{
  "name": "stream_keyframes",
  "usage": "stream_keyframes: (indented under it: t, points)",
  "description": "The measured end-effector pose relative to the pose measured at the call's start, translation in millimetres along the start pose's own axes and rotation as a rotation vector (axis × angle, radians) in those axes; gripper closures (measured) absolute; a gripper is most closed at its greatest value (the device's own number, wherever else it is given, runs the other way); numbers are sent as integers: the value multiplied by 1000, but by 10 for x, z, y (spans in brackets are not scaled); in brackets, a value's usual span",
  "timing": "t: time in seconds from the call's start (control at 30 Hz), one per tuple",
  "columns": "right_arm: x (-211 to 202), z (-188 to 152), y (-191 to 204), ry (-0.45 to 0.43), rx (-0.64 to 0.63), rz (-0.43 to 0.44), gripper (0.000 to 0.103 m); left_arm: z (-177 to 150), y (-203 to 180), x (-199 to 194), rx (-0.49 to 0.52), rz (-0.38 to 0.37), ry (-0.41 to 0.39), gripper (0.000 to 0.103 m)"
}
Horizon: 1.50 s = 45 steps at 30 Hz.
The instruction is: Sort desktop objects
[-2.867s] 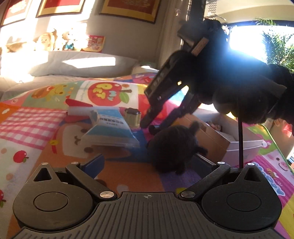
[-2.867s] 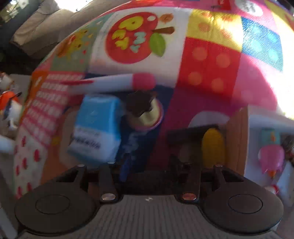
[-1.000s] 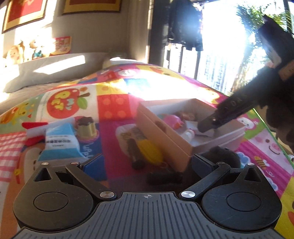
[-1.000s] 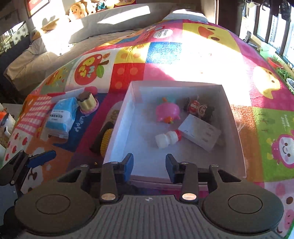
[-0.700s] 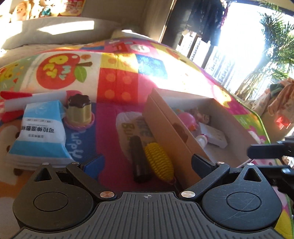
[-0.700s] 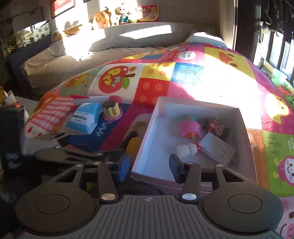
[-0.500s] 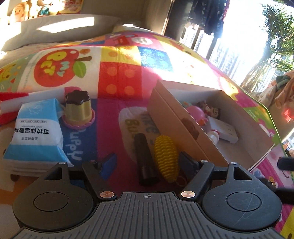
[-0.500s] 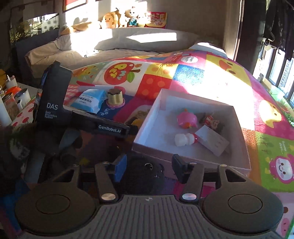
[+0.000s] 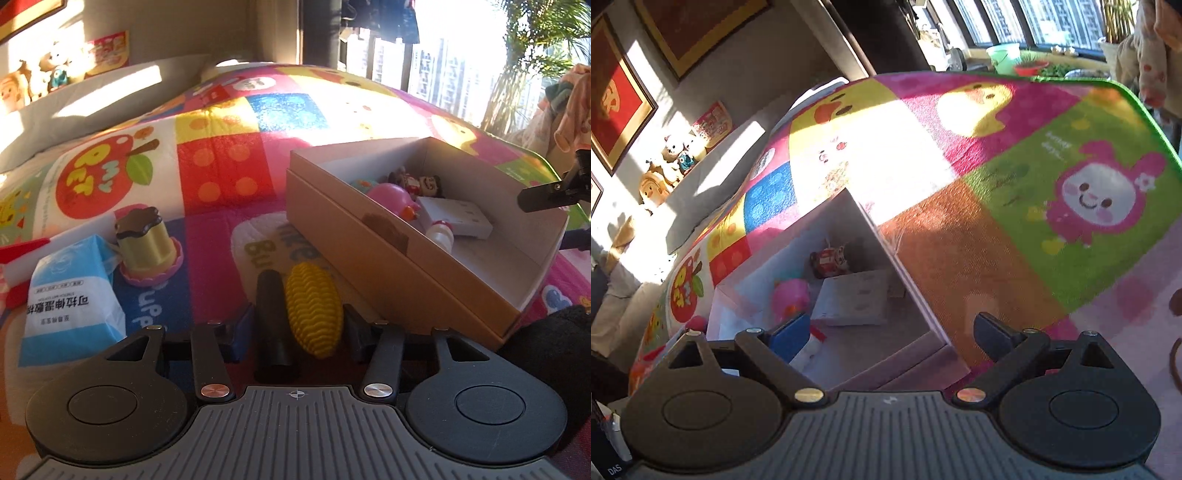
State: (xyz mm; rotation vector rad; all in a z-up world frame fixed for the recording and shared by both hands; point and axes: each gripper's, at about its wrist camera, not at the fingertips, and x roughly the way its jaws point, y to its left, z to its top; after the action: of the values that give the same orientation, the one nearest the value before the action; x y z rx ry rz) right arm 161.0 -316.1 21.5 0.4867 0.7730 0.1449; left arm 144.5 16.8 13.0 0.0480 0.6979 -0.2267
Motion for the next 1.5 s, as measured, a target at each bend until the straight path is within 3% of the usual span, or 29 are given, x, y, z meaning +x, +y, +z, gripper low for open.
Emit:
stream_keyframes:
  t: [0.13,0.3,0.4,0.5,0.57,0.73,0.87,0.97,1.07,1.17,1.3,1.43,1.5]
  points:
    - [73,-103,168,15,-29,7,6,-228,34,-299,20,-23,11,49]
    - [130,-255,452,84,-101,101,7,-552,-97,-743,32,-99,33,49]
    - [-1,-383,665,37,-196,97,8,-713,-211,-954,42,-131,37,48]
    - [-259,-534,877,-46,-362,77,7,-831,-275,-1072,37,-131,35,39]
    - [-396,-655,969,-74,-454,66,5,-891,-317,-1103,48,-105,30,22]
    - [-457,-1053,1139,-70,-676,20,0,-889,-332,-1093,7,-103,29,14]
    - [-307,-1209,1119,-26,-677,-7,1,-892,-370,-1120,-5,-129,32,9]
    - [-281,-1214,1100,-67,-688,-53,1,-925,-423,-1154,14,-121,34,8]
    - [-286,-1164,1029,-137,-708,-163,2,-977,-444,-1169,19,-90,36,7]
    - [-314,-1070,870,-122,-659,-201,3,-995,-435,-1183,9,-81,30,6]
    - [-422,-1081,736,-114,-654,-229,3,-976,-416,-1165,-9,-91,28,5]
    - [-561,-1025,726,-113,-595,-136,3,-980,-444,-1140,-11,-92,20,3]
    - [-530,-986,804,-147,-611,-184,3,-978,-457,-1140,-15,-97,18,3]
